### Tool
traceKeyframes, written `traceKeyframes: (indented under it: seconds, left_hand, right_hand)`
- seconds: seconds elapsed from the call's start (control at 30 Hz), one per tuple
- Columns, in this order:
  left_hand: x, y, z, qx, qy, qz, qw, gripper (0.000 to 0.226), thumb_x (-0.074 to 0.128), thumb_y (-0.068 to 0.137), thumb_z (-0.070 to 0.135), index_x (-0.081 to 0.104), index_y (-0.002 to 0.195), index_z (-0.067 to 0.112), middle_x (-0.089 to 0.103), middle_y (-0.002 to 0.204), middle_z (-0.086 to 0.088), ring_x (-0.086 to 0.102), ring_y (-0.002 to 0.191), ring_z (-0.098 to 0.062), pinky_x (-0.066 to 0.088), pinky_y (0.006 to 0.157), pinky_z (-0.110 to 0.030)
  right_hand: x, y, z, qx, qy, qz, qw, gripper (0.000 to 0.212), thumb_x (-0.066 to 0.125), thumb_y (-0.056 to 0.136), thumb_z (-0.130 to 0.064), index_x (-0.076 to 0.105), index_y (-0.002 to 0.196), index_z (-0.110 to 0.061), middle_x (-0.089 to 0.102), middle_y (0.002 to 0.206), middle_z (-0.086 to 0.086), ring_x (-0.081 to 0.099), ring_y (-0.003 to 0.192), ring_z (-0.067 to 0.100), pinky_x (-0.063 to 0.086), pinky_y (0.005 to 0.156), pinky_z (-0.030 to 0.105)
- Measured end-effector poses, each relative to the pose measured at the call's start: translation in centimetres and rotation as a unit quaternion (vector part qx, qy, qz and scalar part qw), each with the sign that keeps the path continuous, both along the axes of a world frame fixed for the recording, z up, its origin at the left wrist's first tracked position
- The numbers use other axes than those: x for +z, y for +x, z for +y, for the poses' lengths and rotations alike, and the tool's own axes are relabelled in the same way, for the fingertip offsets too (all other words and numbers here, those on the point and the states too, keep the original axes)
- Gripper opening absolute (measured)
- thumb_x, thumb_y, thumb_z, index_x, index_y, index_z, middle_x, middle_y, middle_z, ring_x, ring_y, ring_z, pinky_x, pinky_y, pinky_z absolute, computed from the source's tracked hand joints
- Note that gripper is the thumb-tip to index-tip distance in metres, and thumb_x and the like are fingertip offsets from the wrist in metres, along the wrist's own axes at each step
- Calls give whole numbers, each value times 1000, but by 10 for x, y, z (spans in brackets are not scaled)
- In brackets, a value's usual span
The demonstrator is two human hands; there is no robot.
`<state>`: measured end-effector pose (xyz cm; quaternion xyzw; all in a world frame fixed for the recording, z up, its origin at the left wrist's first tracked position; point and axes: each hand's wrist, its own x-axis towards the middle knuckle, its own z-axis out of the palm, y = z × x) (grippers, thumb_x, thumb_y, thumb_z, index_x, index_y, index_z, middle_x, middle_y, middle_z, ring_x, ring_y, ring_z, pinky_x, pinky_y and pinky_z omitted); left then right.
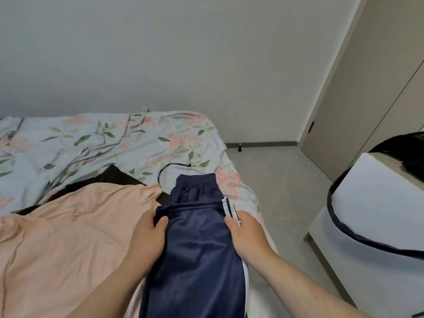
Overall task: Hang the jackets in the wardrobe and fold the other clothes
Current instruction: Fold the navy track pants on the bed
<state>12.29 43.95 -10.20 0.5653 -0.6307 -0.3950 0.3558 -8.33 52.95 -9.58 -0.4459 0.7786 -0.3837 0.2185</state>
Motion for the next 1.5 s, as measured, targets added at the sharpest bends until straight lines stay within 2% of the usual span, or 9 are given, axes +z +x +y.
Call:
traceKeyframes:
  seconds: [0.13, 0.4, 0.53, 0.8, 1.07, 1.23, 1.33, 1.4, 1.5]
  left_hand:
    - [-18, -28, -71, -1, -23, -68, 997, 13, 50, 97, 21, 60, 97, 11, 63, 89, 1, 59, 88, -22, 38, 73, -34]
    - [-57, -69, -166, -16, -49, -233, 971, 26, 42, 100, 34, 49, 94, 10, 62, 91, -11, 58, 86, -34, 45, 74, -41]
    - [-78, -75, -196, -3, -40, -238, 970, 37, 38, 100, 42, 51, 92, 9, 64, 98, -17, 58, 91, -38, 45, 77, -42]
    - [-108, -87, -206, 67, -72, -283, 954, 44, 32, 98, 52, 50, 83, 15, 63, 86, -11, 52, 76, -33, 38, 67, -39]
    - [-99, -80, -209, -1, -21, -263, 965, 44, 33, 99, 51, 48, 86, 12, 62, 92, -14, 58, 94, -38, 36, 72, -38]
    - [-69, -58, -183, -52, 48, -115, 991, 44, 49, 96, 43, 58, 96, 0, 61, 82, -1, 59, 82, -25, 39, 65, -34]
    - [-51, -45, -129, -75, 26, -76, 994, 27, 60, 90, 26, 60, 110, 8, 65, 93, 1, 63, 90, -20, 43, 72, -28]
    - [-46, -29, -80, -93, -37, -96, 990, 33, 66, 85, 17, 62, 117, 9, 63, 106, 2, 59, 98, -16, 41, 85, -27]
    - [-46, 7, 1, -78, -33, -88, 993, 45, 73, 81, 14, 60, 124, 13, 56, 115, 7, 54, 107, -12, 40, 94, -29]
  right_hand:
    - [-25, -24, -68, -3, 36, -6, 999, 26, 48, 100, -37, 51, 81, -20, 58, 78, -10, 50, 69, 7, 35, 58, 17]
    - [-60, -56, -166, -28, 82, 37, 996, 30, 42, 102, -37, 40, 77, -21, 50, 76, -8, 49, 71, 16, 32, 57, 28]
    - [-80, -66, -193, -12, 119, 92, 988, 28, 36, 103, -42, 44, 88, -19, 49, 80, -7, 49, 78, 22, 35, 69, 34]
    - [-104, -83, -225, -48, 193, 71, 977, 51, 37, 99, -55, 63, 107, -11, 63, 100, 5, 51, 81, 26, 35, 66, 32]
    - [-91, -56, -160, -32, 64, -77, 995, 57, 55, 93, -38, 39, 142, -15, 52, 135, 3, 49, 126, 24, 39, 98, 30]
    - [-76, -30, -64, 101, 48, 46, 993, 62, 54, 92, -40, 31, 149, -26, 27, 155, -2, 23, 144, 14, 23, 119, 32]
    - [-77, -9, -11, 157, 74, 101, 980, 59, 51, 93, -45, 32, 147, -31, 10, 160, -7, 12, 148, 12, 18, 120, 29]
    - [-78, 3, 18, 154, 79, 88, 981, 59, 50, 92, -47, 30, 146, -35, 6, 159, -14, 9, 148, 8, 18, 118, 27]
    - [-76, 15, 48, 51, 78, -17, 996, 62, 58, 88, -44, 32, 144, -34, 25, 151, -12, 31, 140, 8, 31, 114, 26]
